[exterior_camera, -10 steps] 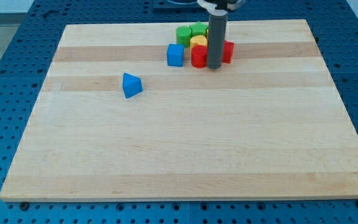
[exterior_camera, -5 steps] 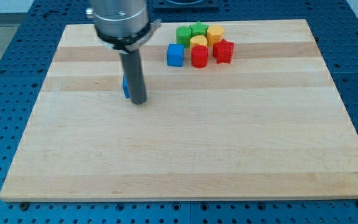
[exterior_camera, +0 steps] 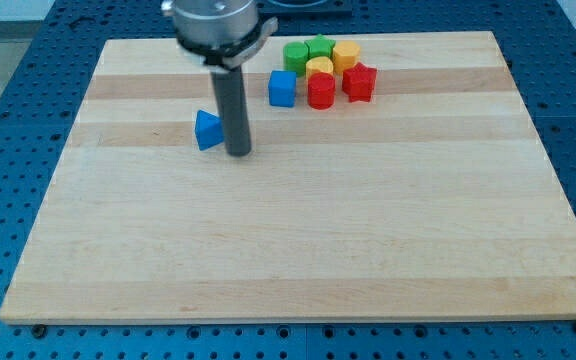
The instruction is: Nudge the blue triangle up and right a bit
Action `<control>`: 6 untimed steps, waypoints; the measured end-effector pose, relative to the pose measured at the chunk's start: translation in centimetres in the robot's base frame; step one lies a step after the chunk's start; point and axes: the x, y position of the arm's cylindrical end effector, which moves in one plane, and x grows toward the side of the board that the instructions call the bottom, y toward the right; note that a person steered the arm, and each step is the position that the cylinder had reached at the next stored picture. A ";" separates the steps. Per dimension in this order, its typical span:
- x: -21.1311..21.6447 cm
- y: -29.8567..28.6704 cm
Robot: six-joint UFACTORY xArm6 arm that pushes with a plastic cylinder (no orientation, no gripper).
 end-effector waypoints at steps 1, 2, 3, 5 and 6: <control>4.2 -4.8; 3.2 -8.9; -2.5 -8.4; -7.5 -6.9; -7.5 -5.1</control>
